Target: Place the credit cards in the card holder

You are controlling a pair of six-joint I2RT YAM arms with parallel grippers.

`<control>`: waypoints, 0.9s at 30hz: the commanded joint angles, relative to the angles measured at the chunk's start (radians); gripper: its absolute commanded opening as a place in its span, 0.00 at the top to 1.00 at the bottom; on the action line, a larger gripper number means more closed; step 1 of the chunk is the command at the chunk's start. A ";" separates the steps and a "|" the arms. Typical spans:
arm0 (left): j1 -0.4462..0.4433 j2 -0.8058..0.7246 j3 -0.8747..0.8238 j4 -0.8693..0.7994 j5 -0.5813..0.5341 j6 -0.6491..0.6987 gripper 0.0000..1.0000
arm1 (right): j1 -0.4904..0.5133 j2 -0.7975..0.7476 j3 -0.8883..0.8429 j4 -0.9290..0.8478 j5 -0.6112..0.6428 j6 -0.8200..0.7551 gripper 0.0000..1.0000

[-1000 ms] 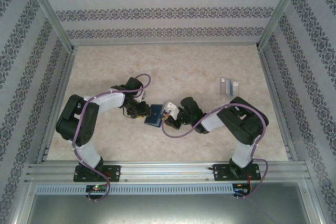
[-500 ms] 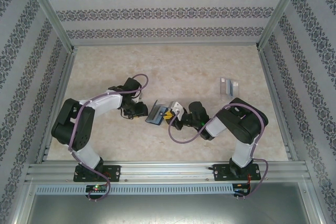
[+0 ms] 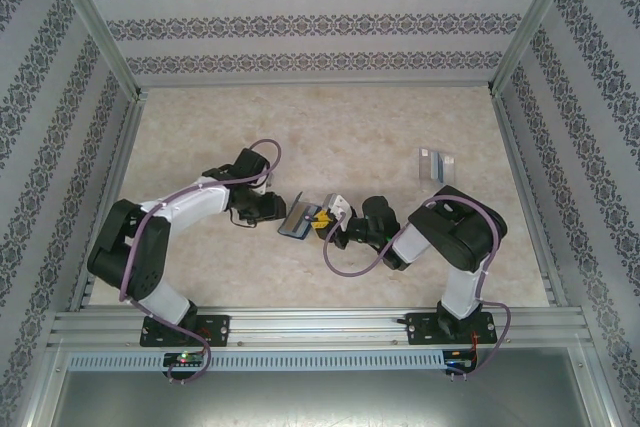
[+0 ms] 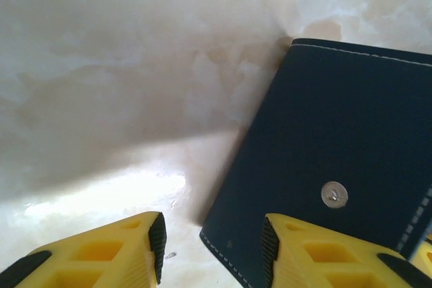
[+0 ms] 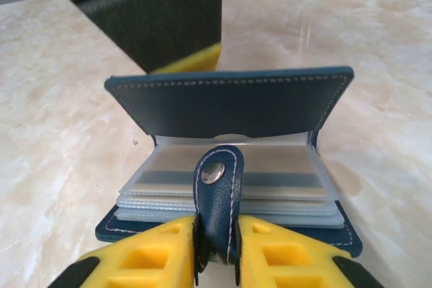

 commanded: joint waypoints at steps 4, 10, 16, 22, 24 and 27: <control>-0.062 0.066 0.009 0.067 0.008 -0.046 0.57 | -0.004 0.041 0.021 0.070 -0.047 0.041 0.72; -0.088 0.086 0.037 0.039 -0.031 -0.046 0.57 | -0.004 0.015 0.013 0.032 -0.033 0.029 0.64; -0.090 0.088 0.049 0.004 -0.073 -0.040 0.58 | 0.004 -0.158 0.029 -0.287 -0.008 -0.143 0.55; -0.096 0.099 0.045 0.053 -0.038 -0.061 0.55 | 0.017 -0.146 0.057 -0.355 0.017 -0.165 0.52; -0.099 0.098 0.052 0.056 -0.030 -0.067 0.54 | 0.035 -0.120 0.063 -0.346 0.040 -0.166 0.52; -0.108 0.094 0.061 0.045 -0.048 -0.066 0.52 | 0.058 -0.097 0.085 -0.369 0.068 -0.186 0.53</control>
